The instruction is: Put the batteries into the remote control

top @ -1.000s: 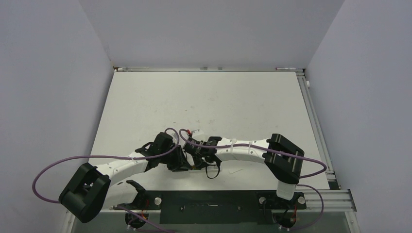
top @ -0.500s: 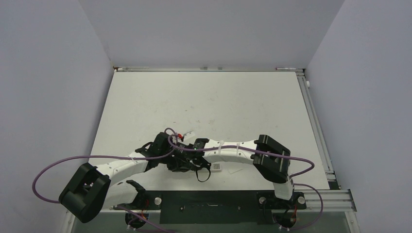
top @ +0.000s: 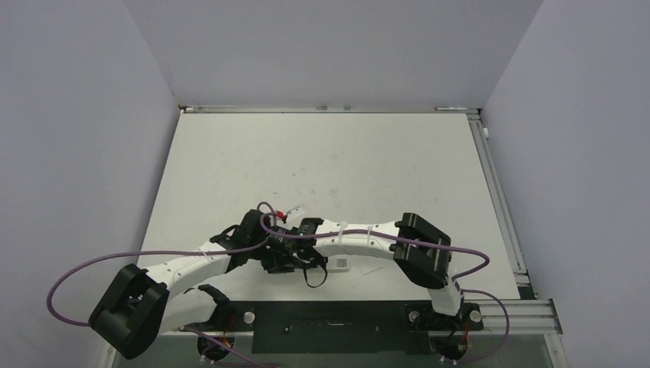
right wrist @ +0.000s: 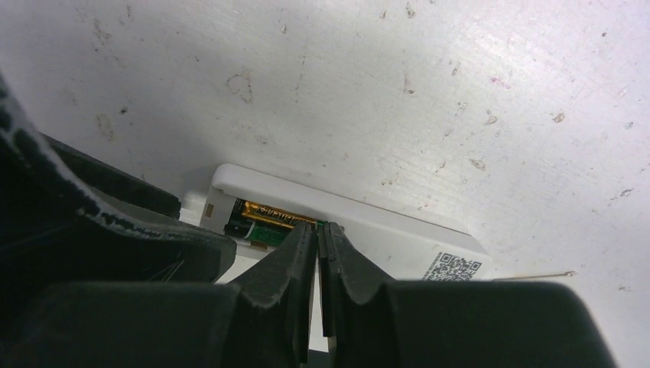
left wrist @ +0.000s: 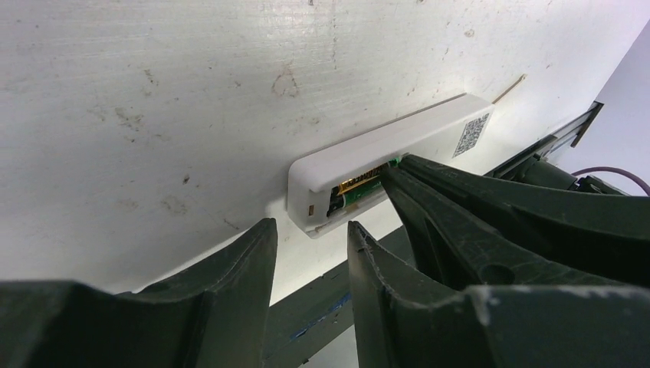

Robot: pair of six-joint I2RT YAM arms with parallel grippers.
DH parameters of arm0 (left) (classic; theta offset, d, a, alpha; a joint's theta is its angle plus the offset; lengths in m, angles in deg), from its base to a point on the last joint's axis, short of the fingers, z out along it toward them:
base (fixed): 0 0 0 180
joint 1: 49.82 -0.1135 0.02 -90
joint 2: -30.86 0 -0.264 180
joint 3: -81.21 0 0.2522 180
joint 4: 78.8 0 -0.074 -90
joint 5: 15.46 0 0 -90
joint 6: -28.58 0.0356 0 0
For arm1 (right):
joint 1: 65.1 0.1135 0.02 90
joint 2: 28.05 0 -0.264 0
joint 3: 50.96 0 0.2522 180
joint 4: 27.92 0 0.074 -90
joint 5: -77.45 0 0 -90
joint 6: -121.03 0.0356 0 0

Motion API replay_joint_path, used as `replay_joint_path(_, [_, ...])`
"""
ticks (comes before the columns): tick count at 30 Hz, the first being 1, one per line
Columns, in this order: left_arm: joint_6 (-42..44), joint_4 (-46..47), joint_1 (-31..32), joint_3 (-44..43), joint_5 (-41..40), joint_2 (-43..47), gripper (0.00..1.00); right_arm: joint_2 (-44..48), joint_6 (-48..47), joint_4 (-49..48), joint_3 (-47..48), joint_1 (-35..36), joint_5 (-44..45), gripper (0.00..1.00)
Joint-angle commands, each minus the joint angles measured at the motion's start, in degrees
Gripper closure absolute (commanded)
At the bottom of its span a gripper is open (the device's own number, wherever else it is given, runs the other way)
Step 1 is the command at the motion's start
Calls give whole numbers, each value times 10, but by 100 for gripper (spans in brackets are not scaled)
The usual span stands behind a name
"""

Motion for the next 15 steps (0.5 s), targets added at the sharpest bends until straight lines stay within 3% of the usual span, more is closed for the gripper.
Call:
replay_joint_path(1, [22,-5,-1,-19,0,24,64,18,-4,13,24,0,39,91])
replay_joint_path(8, [21,-26,-2,-34,-11,35,63,82,2,12,0,-11,62,90])
replay_joint_path(15, [31,-47,-3,-64,-25,34,57,179,4,-23,-87,-39,51,85])
